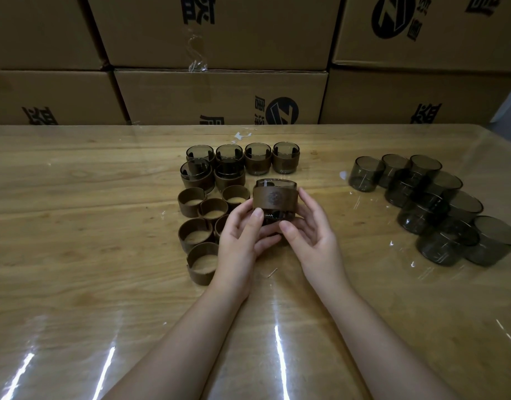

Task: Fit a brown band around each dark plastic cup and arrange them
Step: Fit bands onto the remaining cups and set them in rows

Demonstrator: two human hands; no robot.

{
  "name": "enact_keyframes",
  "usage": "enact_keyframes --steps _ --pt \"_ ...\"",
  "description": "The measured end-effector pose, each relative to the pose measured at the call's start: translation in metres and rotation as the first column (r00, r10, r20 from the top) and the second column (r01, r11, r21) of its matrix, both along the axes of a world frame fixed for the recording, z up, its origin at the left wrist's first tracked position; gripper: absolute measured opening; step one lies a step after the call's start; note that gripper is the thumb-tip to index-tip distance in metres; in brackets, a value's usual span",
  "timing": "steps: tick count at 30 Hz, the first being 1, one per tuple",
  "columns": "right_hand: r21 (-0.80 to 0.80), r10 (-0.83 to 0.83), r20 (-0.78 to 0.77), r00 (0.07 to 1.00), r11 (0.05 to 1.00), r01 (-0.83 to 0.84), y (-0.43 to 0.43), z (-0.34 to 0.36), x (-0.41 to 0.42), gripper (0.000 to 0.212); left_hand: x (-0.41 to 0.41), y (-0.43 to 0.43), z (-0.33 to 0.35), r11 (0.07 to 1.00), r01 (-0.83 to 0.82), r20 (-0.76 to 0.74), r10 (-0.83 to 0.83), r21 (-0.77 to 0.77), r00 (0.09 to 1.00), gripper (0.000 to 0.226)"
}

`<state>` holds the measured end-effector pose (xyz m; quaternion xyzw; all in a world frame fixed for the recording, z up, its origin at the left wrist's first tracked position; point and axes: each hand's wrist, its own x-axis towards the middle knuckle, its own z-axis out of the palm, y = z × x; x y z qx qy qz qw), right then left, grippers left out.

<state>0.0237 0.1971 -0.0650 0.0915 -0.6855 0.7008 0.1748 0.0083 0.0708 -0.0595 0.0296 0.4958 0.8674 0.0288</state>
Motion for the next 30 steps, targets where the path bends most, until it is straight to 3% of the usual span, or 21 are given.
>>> enact_keyframes --steps 30 --pt "-0.028 -0.052 -0.008 0.999 0.998 0.052 -0.0013 -0.0037 -0.0035 0.052 0.001 0.0005 0.0029 1.0 0.005 0.006 -0.005 0.007 1.0 0.05"
